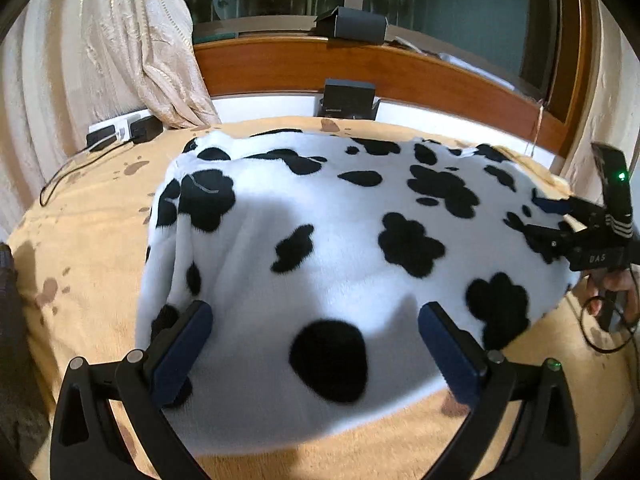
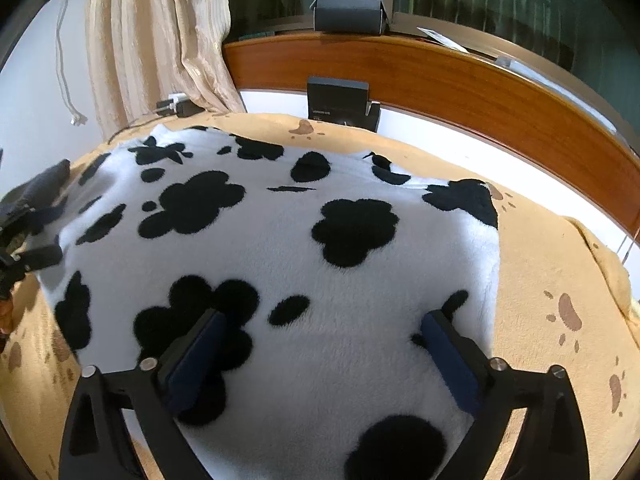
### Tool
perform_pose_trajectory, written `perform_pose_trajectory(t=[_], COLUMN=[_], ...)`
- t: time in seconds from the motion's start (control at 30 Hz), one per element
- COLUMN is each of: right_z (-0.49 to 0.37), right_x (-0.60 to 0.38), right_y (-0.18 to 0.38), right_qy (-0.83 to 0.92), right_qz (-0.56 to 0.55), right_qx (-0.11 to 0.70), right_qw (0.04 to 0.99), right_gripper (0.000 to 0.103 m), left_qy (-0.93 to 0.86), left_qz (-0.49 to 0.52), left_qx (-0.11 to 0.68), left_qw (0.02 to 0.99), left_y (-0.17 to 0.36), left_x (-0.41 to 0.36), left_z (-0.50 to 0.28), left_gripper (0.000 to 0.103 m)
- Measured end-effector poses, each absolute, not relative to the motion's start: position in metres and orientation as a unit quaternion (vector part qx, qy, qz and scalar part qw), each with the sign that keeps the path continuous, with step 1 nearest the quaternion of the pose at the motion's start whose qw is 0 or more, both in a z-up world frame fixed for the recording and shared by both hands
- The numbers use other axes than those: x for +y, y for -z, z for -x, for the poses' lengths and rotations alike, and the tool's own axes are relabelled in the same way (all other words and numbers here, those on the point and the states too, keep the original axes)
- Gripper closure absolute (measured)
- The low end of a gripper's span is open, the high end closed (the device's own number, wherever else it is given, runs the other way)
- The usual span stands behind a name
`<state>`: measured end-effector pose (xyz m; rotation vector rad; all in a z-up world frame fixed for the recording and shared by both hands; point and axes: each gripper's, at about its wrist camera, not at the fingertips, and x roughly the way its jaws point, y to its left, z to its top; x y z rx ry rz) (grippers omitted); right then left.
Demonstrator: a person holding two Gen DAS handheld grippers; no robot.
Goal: Fold clothes
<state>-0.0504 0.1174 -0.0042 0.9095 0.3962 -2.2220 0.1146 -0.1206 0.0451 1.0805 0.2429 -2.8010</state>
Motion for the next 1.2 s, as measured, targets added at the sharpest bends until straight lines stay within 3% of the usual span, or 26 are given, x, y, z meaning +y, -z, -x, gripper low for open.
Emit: perform_pose_trajectory(t=[0.23,0.33,0.83,0.97,1.2], right_z=[0.057,0.057,0.046,0.036,0.060], right_x=[0.170,0.180,0.201,0.198,0.170], right_y=[-0.009,-0.009,-0.009,-0.015,-0.063], right_qy=[0.829,0.820,0.805,0.837,0.874], right_qz=[-0.347,-0.347,-0.347,-0.330,-0.359], right_qx=[0.010,-0.005,0.015,0.038,0.036], right_qw=[0.439,0.455,0.482,0.435,0.325], right_gripper=[0.001,0.001,0.001,0.001,0.001], left_qy=[0.916,0.906,0.903,0.908,0.896], left_qz=[-0.307,-0.278,-0.355,-0.364,-0.392], left_qx=[0.259,0.319,0.238,0.195,0.185], left_qw=[-0.005,-0.019,0.038,0.074,0.099], left_y=[-0.038,-0.034,-0.052,-0.086,-0.110], left_x=[-0.158,-0.167,-0.139,-0.143,-0.172], left_z=[-0.165,-0.185,-0.162,-0.130,-0.039], left_gripper=[0.000,0.000,0.000,0.000,0.000])
